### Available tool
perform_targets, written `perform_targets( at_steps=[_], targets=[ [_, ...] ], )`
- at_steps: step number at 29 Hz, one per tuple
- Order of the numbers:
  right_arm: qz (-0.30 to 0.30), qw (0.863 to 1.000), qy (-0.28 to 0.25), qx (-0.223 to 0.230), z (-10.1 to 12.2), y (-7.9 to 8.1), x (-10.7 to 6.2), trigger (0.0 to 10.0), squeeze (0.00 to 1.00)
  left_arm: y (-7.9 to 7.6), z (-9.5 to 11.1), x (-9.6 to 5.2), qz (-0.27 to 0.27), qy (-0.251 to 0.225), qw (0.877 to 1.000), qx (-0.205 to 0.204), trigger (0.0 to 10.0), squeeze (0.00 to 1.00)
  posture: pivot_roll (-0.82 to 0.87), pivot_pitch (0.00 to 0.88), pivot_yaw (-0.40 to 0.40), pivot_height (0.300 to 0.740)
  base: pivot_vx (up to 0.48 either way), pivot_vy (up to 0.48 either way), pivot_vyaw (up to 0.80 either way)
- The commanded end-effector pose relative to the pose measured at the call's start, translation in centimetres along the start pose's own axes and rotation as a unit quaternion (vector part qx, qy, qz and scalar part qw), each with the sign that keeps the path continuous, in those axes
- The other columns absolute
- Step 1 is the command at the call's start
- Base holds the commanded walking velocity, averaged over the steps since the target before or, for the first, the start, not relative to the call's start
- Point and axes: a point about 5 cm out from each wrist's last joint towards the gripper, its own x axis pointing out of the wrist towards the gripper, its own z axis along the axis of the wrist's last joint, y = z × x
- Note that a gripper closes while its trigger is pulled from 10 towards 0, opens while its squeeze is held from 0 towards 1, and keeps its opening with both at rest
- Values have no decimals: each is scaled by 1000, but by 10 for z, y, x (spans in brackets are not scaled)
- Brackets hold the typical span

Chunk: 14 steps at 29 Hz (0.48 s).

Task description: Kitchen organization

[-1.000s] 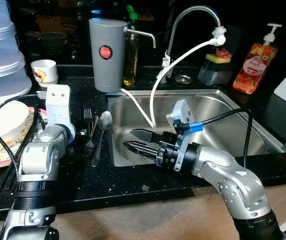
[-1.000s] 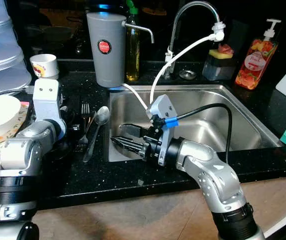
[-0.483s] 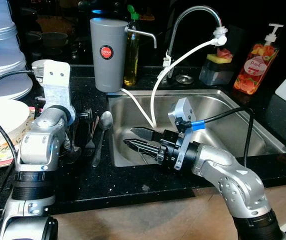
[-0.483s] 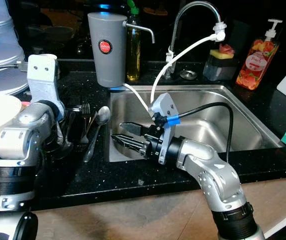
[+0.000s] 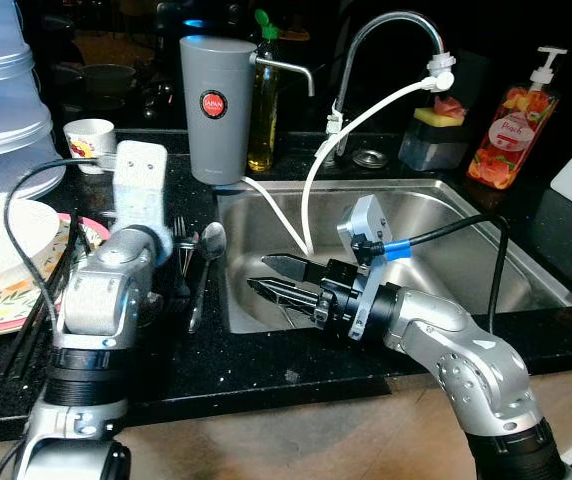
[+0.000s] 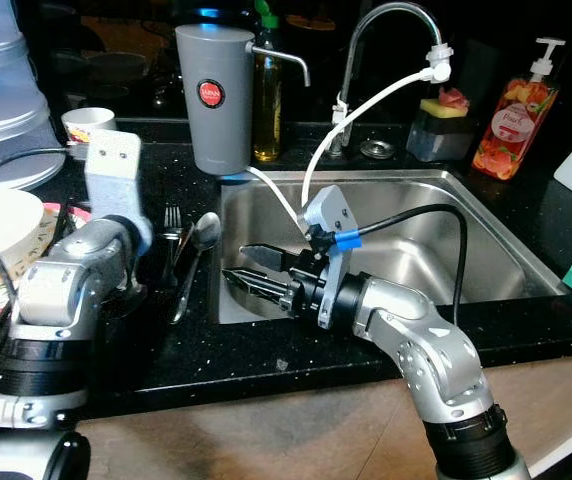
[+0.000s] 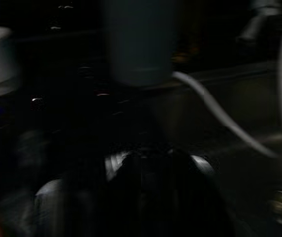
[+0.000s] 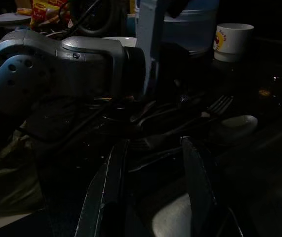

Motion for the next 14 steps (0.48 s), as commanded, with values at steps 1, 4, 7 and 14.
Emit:
perform_targets(
  at_steps=[1, 4, 7, 14],
  targets=[
    [1, 1000, 0, -5, 3, 0, -2, 10000, 0, -7, 0, -2, -14, -2, 1000, -3, 10000, 1000, -45, 32, -43, 740, 0, 0, 0],
    [0, 1000, 1, -5, 3, 0, -3, 10000, 0, -8, -2, -2, -12, 5, 1000, -3, 10000, 1000, -45, 29, -42, 740, 0, 0, 0],
    [1, 1000, 3, -6, 2, 0, -4, 10000, 0, -6, -12, -1, -2, 40, 999, -5, 10000, 1000, -46, 27, -42, 740, 0, 0, 0],
    [4, 1000, 5, -6, 2, 1, -4, 10000, 0, -16, -33, -4, -51, 91, 994, -16, 10000, 0, -48, 24, -41, 740, 0, 0, 0]
  ],
)
